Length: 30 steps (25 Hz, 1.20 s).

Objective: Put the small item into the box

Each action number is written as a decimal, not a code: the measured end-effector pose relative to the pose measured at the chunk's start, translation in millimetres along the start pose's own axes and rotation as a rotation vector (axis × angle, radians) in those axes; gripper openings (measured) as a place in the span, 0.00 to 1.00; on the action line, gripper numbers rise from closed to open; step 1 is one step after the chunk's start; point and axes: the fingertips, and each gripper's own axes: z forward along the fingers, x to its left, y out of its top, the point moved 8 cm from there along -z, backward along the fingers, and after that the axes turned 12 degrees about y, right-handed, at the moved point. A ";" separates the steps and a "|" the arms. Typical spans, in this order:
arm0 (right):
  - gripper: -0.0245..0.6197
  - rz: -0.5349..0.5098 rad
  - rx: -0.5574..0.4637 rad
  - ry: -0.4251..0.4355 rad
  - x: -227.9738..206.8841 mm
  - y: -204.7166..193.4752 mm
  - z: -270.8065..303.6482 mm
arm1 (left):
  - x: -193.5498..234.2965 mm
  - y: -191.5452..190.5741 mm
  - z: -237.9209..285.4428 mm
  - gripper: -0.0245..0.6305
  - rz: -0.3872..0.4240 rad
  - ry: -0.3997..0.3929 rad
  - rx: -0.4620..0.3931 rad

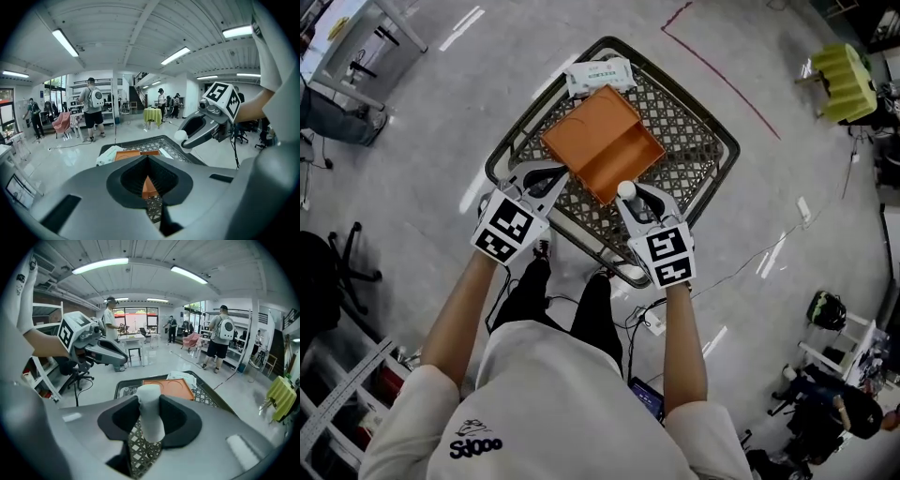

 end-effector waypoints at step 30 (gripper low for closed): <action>0.26 -0.333 0.446 0.269 -48.1 -75.1 147.0 | -8.4 -84.7 30.8 0.04 -0.205 0.101 0.183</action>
